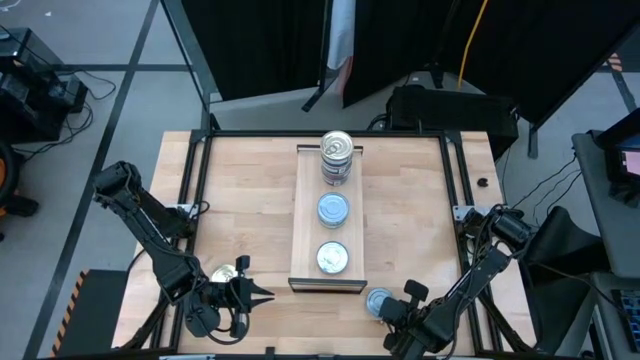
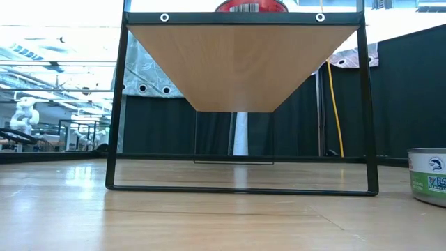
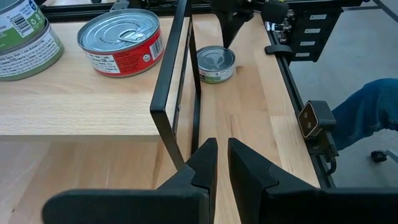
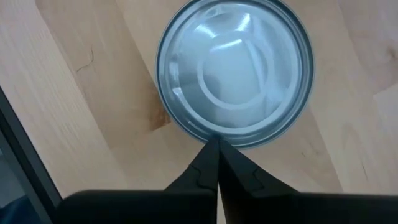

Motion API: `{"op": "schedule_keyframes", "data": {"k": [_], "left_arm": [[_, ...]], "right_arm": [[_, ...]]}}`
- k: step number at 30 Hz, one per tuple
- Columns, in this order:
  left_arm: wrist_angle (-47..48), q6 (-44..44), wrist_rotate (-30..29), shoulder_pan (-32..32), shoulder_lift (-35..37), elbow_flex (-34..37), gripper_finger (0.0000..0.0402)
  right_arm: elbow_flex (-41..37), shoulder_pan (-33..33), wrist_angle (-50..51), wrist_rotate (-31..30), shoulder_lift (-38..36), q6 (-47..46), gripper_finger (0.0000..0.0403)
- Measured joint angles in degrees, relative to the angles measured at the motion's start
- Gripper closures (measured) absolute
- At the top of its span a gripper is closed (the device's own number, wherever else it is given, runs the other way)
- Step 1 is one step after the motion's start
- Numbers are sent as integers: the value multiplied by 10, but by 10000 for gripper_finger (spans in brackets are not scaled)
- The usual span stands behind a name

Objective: Stack canned seafood by type on shelf
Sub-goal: Stack the green white tuna can on top of the stacked green white tuna can on the shelf

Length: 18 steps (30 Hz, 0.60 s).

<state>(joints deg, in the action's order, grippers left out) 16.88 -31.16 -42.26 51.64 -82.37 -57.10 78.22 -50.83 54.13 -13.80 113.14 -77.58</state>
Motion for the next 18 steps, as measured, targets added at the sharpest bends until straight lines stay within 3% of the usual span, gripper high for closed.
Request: {"op": "schedule_keyframes", "data": {"k": [18], "left_arm": [[0, 0, 0, 0, 0, 0, 359]], "right_arm": [[-9, -16, 0, 18, 14, -28, 403]]}}
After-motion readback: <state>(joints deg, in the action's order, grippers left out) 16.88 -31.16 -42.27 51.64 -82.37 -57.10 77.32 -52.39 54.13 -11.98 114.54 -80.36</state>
